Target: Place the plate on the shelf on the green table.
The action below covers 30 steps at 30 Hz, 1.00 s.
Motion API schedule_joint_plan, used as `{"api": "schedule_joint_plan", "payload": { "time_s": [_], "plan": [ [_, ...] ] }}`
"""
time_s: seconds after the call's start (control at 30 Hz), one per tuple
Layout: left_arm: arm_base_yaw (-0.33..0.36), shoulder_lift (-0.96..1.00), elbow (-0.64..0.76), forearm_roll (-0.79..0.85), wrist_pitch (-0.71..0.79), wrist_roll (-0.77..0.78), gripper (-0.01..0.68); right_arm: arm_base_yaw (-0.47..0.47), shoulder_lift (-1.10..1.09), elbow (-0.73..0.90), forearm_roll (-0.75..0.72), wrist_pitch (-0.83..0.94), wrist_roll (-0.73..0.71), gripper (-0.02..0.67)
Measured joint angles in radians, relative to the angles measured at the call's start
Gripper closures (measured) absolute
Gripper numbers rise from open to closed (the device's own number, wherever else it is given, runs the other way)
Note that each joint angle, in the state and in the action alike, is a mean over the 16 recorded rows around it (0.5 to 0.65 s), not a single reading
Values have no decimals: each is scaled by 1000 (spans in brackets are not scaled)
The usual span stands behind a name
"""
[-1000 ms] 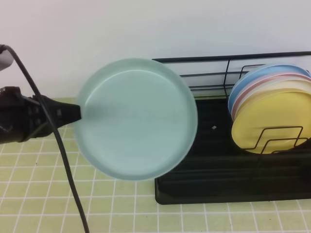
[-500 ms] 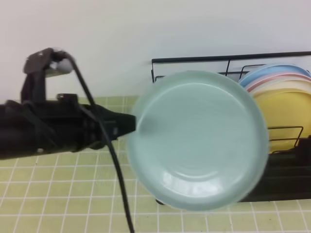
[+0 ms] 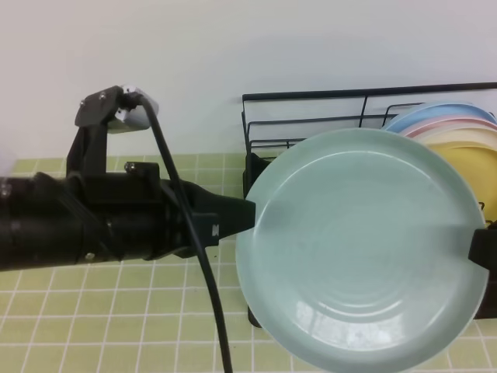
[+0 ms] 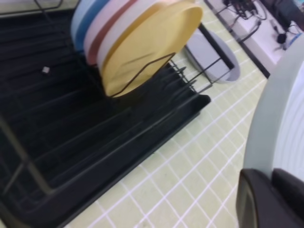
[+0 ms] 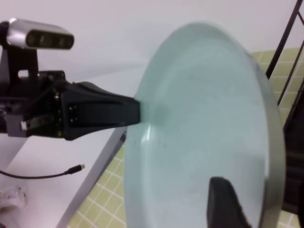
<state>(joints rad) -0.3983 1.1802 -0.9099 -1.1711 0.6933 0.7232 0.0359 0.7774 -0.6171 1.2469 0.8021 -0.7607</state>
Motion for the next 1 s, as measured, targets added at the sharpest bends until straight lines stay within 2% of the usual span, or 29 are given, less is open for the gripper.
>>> {"api": "schedule_joint_plan", "payload": {
  "time_s": [0.4, 0.83, 1.0],
  "plan": [
    [-1, 0, 0, -60, 33, 41, 669, 0, 0, 0, -6, 8, 3, 341],
    [-1, -2, 0, -108, 60, 123, 667, 0, 0, 0, -14, 30, -24, 510],
    [-1, -3, 0, -125, 78, 138, 631, 0, 0, 0, -27, 29, -48, 551]
  ]
}}
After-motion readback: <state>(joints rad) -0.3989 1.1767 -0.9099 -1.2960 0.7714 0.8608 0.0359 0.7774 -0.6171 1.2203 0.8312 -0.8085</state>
